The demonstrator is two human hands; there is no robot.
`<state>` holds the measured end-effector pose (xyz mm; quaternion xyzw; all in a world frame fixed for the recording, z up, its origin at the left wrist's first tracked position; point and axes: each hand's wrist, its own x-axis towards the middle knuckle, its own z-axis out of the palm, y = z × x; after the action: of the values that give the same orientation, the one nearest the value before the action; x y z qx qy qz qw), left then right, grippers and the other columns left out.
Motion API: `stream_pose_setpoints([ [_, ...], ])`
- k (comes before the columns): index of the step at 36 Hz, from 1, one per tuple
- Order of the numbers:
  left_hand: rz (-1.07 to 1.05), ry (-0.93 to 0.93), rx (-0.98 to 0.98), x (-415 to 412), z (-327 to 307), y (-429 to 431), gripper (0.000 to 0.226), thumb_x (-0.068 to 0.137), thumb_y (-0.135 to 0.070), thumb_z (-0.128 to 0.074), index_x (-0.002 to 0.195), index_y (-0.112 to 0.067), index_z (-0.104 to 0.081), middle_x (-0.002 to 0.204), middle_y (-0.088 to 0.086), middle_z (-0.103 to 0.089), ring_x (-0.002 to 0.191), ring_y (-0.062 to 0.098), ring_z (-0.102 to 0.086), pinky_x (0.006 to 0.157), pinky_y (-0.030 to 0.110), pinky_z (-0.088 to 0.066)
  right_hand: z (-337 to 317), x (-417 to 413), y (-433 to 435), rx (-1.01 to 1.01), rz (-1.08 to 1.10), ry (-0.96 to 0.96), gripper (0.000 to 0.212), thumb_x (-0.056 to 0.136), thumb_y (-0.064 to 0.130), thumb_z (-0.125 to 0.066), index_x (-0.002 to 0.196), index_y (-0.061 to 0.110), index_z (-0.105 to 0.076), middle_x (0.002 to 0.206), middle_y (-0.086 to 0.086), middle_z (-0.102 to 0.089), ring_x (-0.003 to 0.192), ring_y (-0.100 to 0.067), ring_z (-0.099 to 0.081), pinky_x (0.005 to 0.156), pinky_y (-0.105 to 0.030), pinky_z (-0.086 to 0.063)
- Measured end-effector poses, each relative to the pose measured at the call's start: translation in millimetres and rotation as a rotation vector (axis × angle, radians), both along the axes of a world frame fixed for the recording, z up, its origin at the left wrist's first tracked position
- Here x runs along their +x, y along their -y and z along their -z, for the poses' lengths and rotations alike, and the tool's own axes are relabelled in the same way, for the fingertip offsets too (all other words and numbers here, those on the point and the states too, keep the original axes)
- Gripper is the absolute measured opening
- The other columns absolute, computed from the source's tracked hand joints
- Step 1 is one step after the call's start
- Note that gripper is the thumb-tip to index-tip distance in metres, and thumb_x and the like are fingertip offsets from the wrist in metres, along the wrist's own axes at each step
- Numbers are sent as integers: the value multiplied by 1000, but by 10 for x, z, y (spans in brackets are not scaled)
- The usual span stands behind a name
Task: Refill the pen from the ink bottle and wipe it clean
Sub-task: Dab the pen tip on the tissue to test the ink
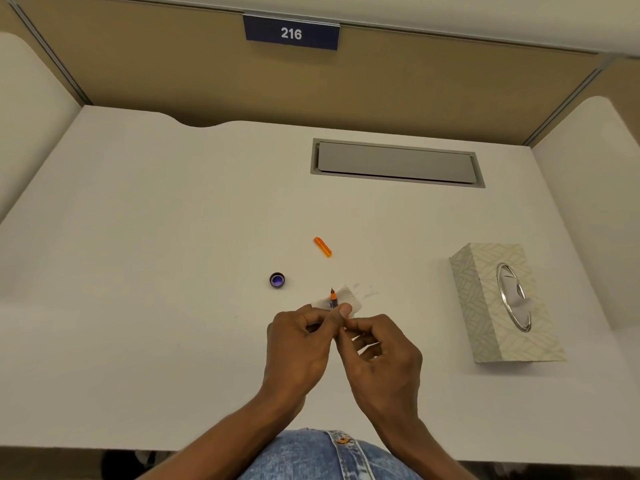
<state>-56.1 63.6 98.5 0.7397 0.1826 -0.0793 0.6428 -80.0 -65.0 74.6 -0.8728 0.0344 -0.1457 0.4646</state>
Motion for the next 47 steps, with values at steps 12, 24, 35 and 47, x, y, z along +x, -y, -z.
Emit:
stream_pose_setpoints([
  [12,-31,-162,59,-103,-4,-4,33,96,-50,-69,80,-29,-87,92,-13,-84,87,6,-77,74,17,-52,118,-34,154,15,184,-95,15,82,27,-89,87,31,-76,81,20,-74,72,-3,-72,60,-31,-61],
  [24,-21,-244,0,-278,-5,-116,39,100,-34,-71,68,-14,-82,78,-5,-83,90,17,-76,77,26,-53,685,275,500,-95,502,-324,12,83,36,-82,79,29,-73,81,12,-73,79,-17,-70,68,-33,-53],
  [35,-31,-254,-10,-413,6,-225,41,101,-33,-69,67,-14,-81,75,-2,-83,91,19,-77,78,27,-52,1051,366,526,-154,511,-472,8,85,33,-78,82,25,-77,87,7,-73,85,-23,-70,67,-30,-42],
  [47,-30,-258,16,-487,2,-291,42,101,-34,-69,67,-13,-81,73,0,-82,84,27,-79,81,36,-55,1146,359,467,-240,475,-467,9,85,31,-79,85,22,-80,90,3,-73,90,-25,-68,66,-29,-37],
])
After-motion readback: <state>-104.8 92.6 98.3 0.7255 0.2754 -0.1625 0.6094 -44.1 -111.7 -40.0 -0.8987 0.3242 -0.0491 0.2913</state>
